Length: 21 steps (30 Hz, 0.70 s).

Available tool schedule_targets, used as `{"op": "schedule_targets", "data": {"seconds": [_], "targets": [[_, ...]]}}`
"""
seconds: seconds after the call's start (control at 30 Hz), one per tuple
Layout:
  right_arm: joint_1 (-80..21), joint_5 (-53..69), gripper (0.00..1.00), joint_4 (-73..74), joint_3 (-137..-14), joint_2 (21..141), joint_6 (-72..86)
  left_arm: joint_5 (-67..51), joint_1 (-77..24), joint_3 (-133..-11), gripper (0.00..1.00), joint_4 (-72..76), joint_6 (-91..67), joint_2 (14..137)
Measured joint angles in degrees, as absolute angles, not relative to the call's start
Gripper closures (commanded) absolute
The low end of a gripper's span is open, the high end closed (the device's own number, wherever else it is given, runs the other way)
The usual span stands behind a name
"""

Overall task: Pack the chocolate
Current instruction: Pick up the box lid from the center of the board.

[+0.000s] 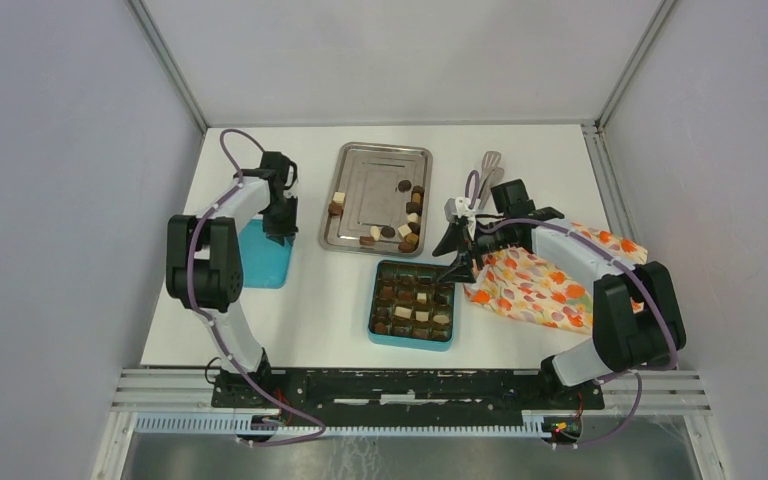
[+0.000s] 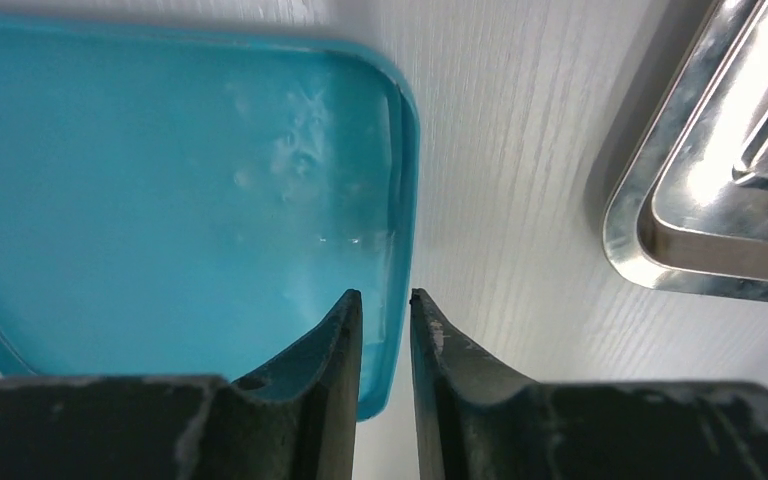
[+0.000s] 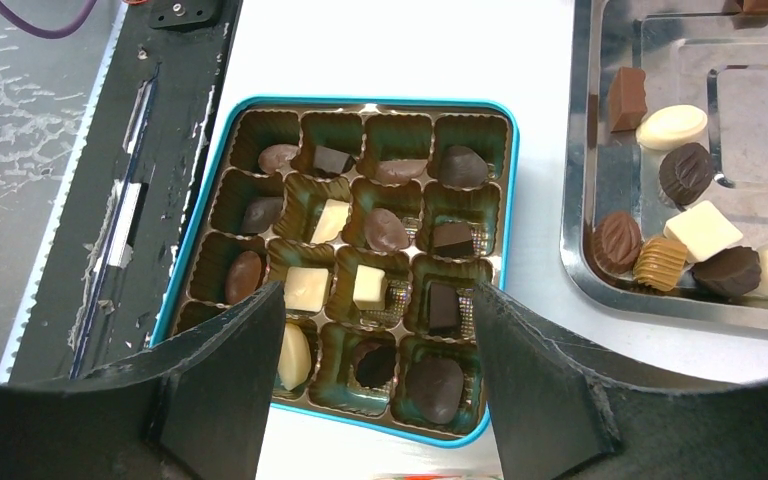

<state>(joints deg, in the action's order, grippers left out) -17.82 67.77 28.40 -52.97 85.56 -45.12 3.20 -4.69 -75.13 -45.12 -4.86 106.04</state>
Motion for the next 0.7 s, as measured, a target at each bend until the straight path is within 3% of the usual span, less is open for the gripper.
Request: {"op": "schedule_targets", "data": {"seconds": [0.47,0.7], "targets": [[-17.5,68.1,0.26,28.8,-53.3,86.4,-45.3,3.4,-6.5,-72.2,0.71,-45.3,-4.9,106.0],[-17.5,68.1,0.26,28.9,-53.3,86.5,-45.4,4.2,-6.6,-72.4,0.90,-45.5,-4.9,108.7]]}}
